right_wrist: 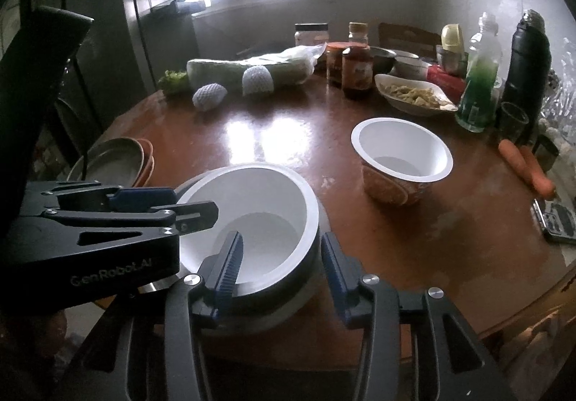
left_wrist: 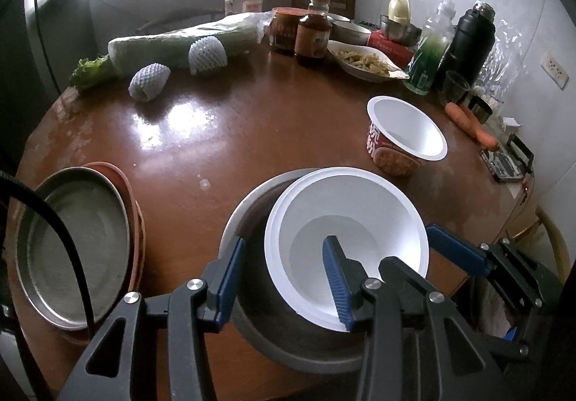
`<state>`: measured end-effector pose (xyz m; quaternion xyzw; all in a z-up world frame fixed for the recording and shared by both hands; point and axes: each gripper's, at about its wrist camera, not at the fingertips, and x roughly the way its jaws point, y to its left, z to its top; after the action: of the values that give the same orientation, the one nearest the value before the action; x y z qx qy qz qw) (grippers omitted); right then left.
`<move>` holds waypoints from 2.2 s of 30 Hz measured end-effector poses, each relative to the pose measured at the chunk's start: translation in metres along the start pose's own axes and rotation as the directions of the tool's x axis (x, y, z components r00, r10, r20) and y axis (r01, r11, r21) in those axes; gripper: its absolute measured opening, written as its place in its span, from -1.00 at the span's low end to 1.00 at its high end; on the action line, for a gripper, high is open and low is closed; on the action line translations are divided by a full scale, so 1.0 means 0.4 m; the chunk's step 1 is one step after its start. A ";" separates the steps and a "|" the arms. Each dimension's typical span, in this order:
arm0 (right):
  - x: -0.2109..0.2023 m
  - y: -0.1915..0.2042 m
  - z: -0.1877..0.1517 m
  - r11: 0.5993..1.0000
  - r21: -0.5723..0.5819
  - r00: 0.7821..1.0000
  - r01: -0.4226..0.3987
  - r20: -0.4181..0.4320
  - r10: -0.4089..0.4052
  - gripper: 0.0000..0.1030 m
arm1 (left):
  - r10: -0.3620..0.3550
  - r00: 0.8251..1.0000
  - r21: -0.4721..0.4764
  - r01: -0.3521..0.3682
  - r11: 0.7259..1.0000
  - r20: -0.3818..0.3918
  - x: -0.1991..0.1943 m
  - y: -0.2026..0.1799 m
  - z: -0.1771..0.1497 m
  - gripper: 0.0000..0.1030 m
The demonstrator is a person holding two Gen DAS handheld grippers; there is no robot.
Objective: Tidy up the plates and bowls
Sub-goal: 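Lower the white paper bowl into the steel bowl and open the left tool, then move the left tool to the red-printed paper bowl and grip its rim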
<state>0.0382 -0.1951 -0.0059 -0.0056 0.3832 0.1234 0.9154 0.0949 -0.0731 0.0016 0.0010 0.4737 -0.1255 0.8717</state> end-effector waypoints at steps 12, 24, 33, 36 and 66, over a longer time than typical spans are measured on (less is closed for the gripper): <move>-0.034 -0.031 0.008 0.999 0.030 0.998 0.026 0.057 -0.028 -0.07 | 0.011 0.999 -0.021 -0.010 1.000 0.045 -0.030 0.004 0.013 -0.08; -0.046 -0.073 0.011 0.996 0.084 0.996 -0.001 0.094 -0.007 0.00 | 0.020 0.997 -0.006 -0.020 1.000 0.079 -0.041 -0.018 0.040 -0.04; -0.043 -0.132 0.025 0.990 0.137 0.992 0.030 0.119 -0.047 0.05 | -0.028 0.996 0.024 0.026 0.999 0.090 -0.015 -0.054 0.093 -0.03; -0.031 -0.159 0.034 0.986 0.157 0.991 0.049 0.113 -0.067 0.05 | -0.040 0.996 0.037 0.037 0.999 0.085 0.000 -0.069 0.114 -0.02; 0.088 -0.373 0.112 0.949 0.299 0.992 0.101 0.038 -0.117 0.05 | -0.128 0.992 0.041 0.127 0.991 0.012 0.141 -0.181 0.246 -0.02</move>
<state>0.1276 -0.3274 -0.0116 0.1139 0.3709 0.0141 0.9215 0.1897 -0.1674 0.0177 -0.0126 0.4638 -0.1904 0.8651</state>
